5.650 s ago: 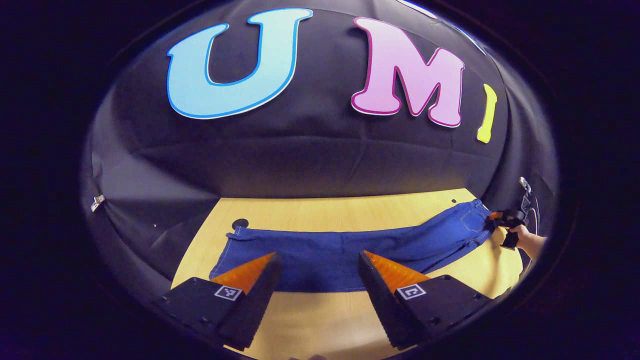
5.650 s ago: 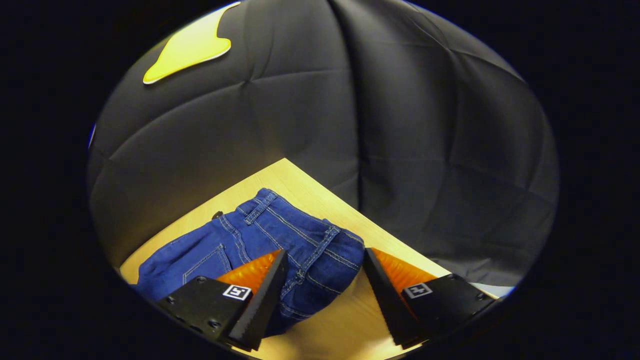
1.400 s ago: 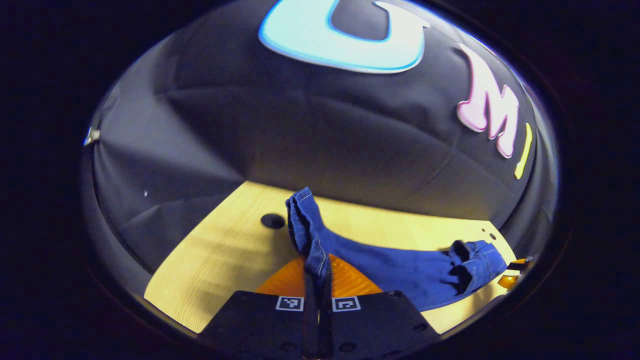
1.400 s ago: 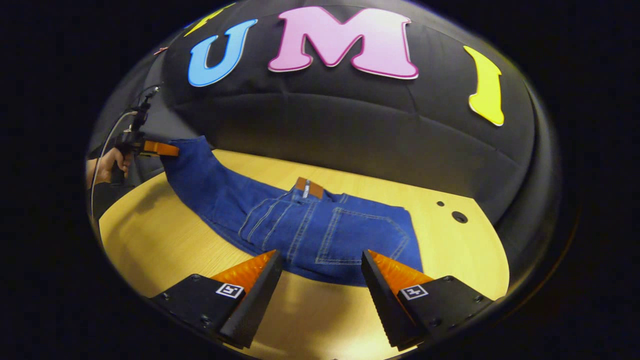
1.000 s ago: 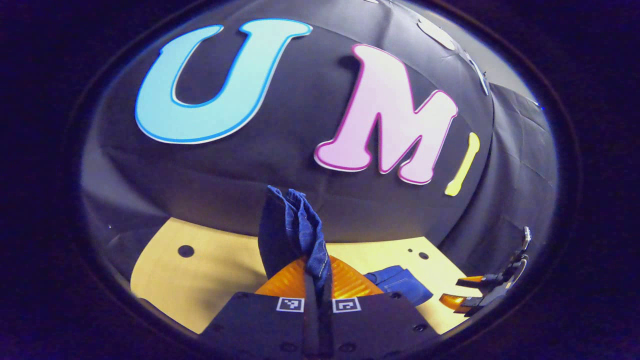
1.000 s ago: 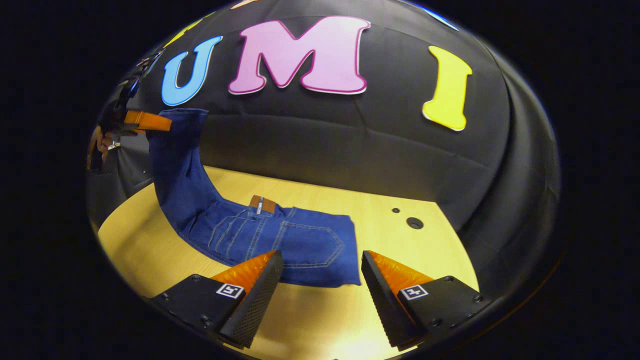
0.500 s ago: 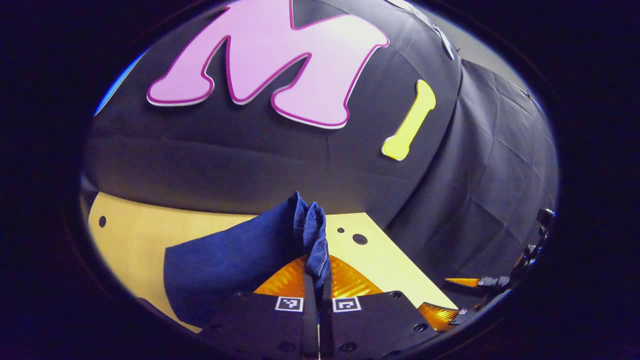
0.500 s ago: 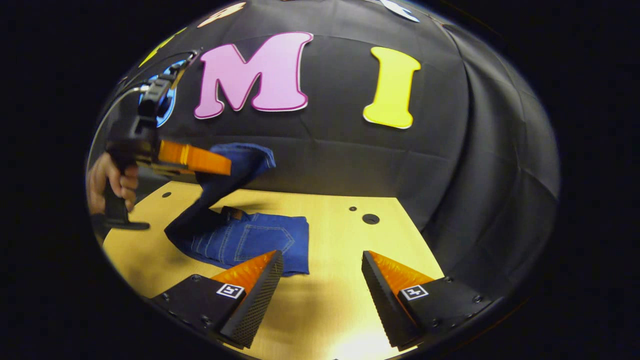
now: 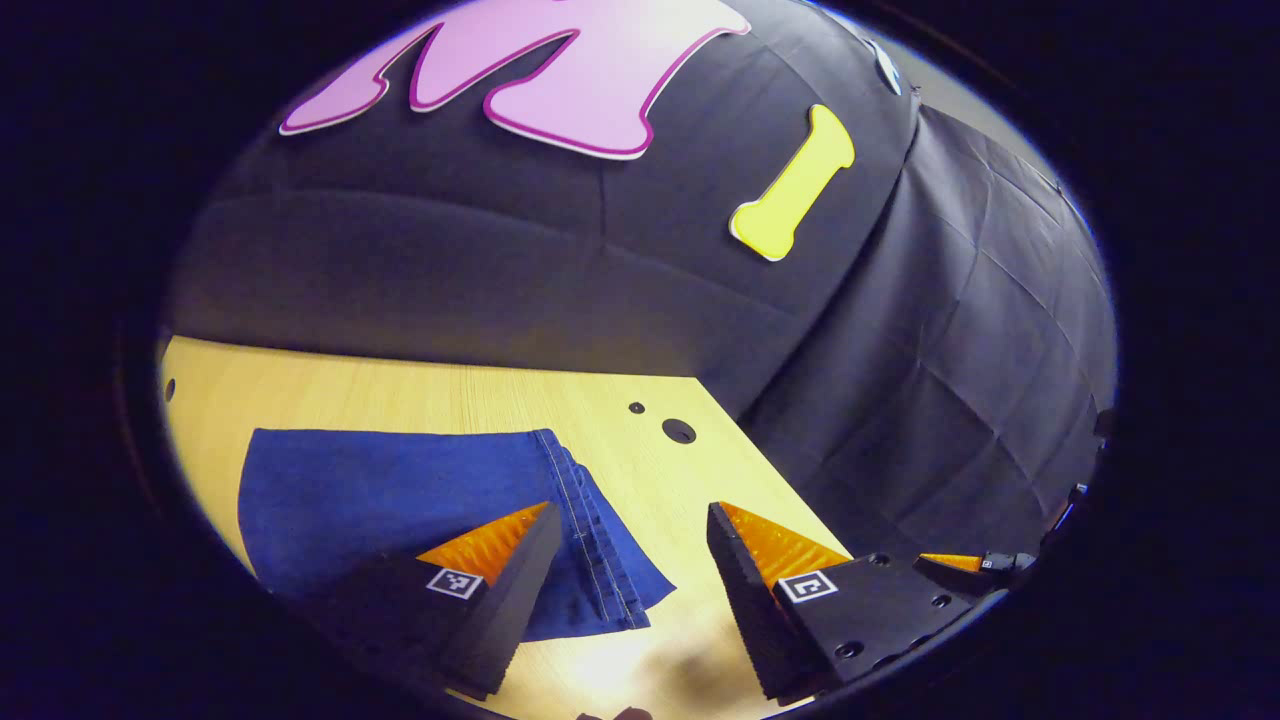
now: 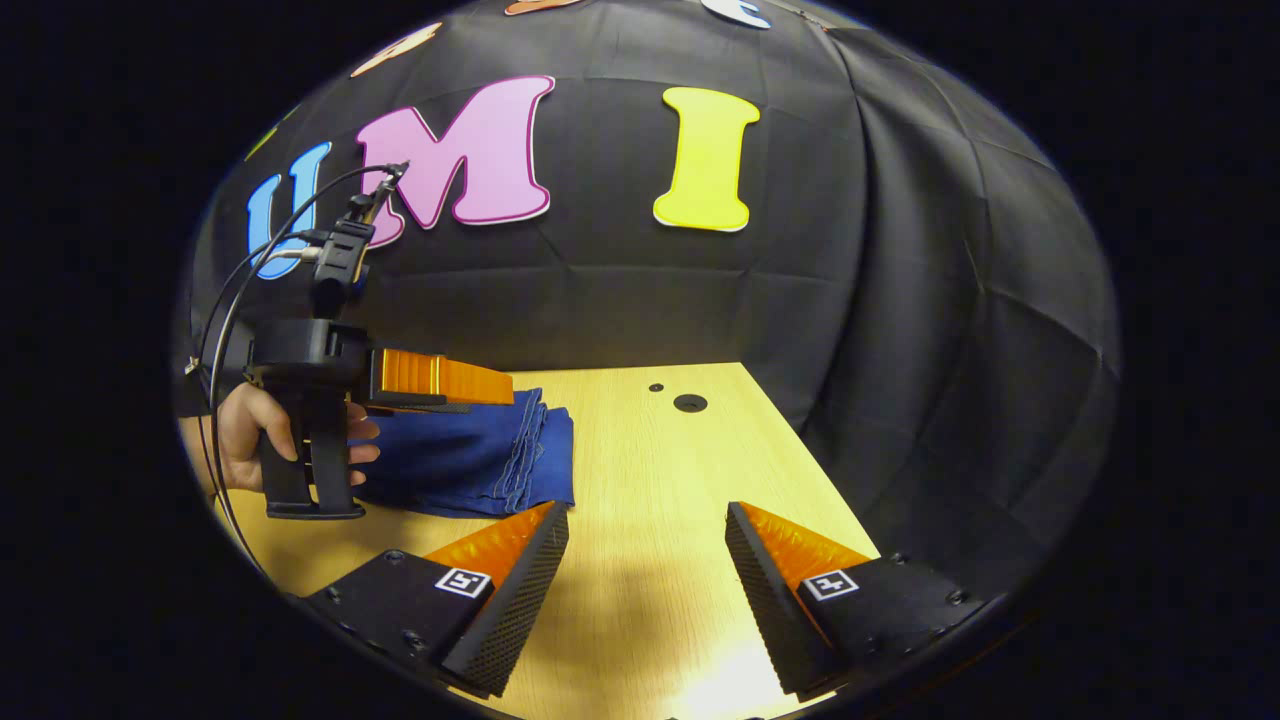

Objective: Grasp the waist and the cuffs of the jeans and fold them to make the two legs overlap; first hold the waist and fold one-third of the jeans toward the cuffs, then hold the cuffs and fold the remaining one-third in the same direction to finish folding.

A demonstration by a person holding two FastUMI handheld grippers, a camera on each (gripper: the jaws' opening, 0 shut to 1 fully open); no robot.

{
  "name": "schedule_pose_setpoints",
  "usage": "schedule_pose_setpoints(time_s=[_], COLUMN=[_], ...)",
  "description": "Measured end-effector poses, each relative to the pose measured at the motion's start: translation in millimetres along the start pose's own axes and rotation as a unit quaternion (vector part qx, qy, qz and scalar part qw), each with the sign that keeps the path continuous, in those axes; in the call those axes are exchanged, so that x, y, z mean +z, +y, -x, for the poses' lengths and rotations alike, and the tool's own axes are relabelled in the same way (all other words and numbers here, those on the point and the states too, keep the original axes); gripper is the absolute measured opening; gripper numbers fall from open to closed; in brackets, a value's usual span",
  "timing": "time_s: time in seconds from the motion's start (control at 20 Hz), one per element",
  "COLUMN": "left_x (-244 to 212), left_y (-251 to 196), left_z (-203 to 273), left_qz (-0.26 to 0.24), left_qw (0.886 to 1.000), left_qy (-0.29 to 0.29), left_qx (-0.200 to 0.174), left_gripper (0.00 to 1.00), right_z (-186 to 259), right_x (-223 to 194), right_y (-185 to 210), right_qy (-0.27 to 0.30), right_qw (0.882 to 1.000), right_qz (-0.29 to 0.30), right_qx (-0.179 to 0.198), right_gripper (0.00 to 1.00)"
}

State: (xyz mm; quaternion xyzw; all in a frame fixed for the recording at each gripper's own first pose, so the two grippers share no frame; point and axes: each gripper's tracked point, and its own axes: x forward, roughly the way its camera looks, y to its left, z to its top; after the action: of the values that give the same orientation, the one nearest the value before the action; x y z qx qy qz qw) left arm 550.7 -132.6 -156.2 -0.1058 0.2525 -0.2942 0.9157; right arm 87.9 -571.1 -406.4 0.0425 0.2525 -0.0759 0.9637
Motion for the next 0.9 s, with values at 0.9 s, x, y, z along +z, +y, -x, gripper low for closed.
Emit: schedule_pose_setpoints(time_s=[0.9], left_x=[28], left_y=[25], left_z=[401], left_qz=[-0.058], left_qw=[0.962], left_qy=[-0.201], left_qx=[0.175], left_gripper=[0.96], right_z=[195], right_x=[118], right_y=[107], right_qy=[-0.137], right_qw=[0.989], right_qz=[-0.006], right_qx=[0.05], right_gripper=[0.96])
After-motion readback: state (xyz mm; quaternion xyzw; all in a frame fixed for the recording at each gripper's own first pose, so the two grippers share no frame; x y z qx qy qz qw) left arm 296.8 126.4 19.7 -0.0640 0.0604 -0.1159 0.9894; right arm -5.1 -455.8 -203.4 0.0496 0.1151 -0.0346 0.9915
